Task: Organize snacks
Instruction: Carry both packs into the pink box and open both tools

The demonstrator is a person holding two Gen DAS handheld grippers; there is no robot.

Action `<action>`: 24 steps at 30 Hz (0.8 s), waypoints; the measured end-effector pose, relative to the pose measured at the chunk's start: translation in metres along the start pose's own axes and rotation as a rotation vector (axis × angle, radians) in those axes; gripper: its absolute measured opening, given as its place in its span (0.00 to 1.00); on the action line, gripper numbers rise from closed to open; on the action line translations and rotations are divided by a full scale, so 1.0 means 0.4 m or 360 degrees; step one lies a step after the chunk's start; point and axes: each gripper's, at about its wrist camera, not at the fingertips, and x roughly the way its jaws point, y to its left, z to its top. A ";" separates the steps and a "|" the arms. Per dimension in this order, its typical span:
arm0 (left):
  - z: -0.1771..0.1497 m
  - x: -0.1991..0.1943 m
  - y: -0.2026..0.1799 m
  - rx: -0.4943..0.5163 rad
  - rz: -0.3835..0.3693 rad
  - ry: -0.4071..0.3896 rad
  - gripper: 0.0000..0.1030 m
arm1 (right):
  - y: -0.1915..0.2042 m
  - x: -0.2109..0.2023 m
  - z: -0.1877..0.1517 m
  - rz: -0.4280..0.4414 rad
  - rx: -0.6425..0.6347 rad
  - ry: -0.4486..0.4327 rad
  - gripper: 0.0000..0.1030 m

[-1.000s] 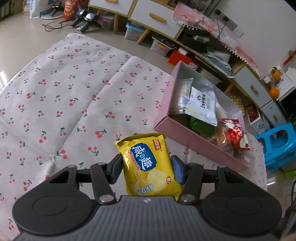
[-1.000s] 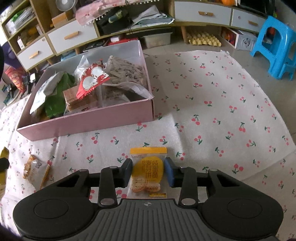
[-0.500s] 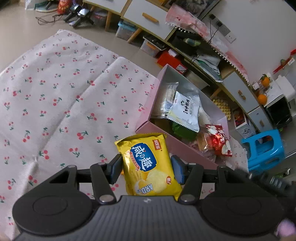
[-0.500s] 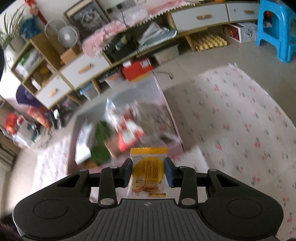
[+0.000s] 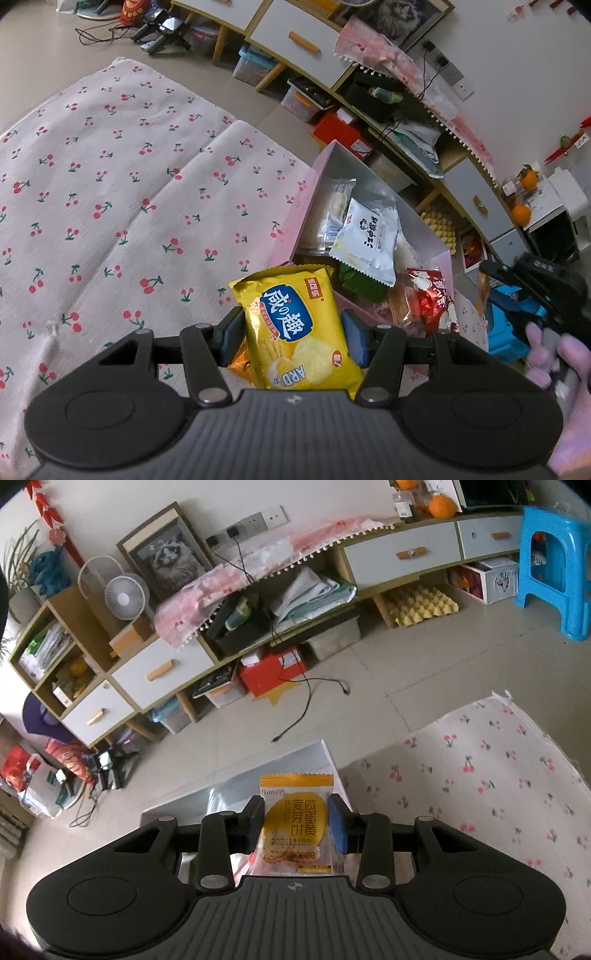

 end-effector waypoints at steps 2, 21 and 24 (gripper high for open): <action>0.000 0.001 -0.003 0.0002 0.0000 -0.0012 0.51 | -0.001 0.025 0.011 0.0006 0.0011 -0.0001 0.36; 0.005 0.009 -0.042 0.0152 0.0026 -0.0099 0.51 | 0.005 0.100 0.022 0.0063 -0.0009 0.0044 0.66; 0.011 0.013 -0.057 0.0222 0.0039 -0.0103 0.51 | 0.017 0.077 0.022 0.0072 -0.0078 0.0043 0.70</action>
